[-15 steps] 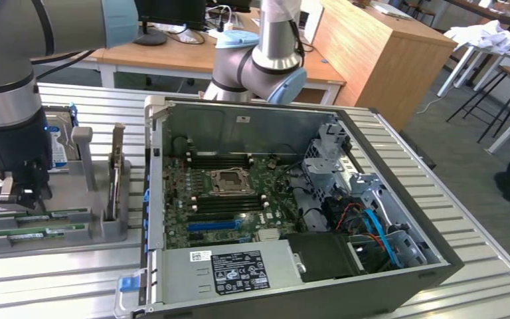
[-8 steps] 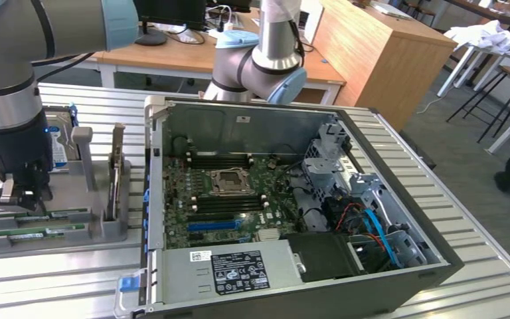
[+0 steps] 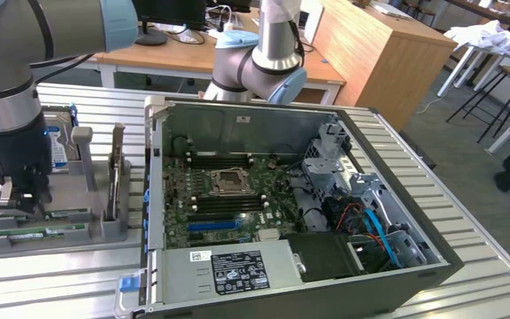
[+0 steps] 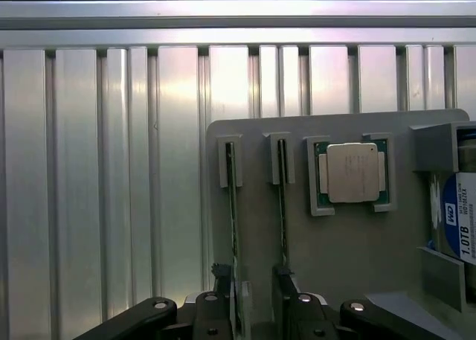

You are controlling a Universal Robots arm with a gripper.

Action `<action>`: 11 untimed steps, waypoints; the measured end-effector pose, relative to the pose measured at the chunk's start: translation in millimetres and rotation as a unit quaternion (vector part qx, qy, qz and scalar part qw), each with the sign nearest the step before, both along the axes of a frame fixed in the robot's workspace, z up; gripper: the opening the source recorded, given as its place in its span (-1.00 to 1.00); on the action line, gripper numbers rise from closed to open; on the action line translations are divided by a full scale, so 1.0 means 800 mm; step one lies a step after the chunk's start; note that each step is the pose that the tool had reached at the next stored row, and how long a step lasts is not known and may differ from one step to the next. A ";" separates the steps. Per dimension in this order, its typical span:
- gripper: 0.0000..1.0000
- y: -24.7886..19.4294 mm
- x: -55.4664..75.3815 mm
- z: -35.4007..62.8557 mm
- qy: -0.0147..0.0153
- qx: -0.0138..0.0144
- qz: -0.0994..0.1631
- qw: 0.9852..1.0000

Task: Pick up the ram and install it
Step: 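Pick up the ram and move it above insertion slot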

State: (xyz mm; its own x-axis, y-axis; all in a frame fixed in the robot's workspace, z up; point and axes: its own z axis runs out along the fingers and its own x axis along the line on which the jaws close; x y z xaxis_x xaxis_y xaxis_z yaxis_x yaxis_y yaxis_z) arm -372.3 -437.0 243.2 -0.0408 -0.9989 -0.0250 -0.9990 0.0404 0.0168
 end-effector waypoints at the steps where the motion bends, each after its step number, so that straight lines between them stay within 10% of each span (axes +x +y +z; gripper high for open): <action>1: -0.29 -0.0012 0.000 0.000 0.000 0.000 0.000 1.000; 11: -0.29 -0.0023 0.000 0.000 0.000 0.000 0.006 1.000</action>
State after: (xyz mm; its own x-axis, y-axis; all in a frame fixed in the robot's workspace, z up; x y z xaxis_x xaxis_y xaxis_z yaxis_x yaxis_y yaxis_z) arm -372.3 -438.9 243.1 -0.0283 -0.9993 -0.0250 -0.9995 0.0279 0.0169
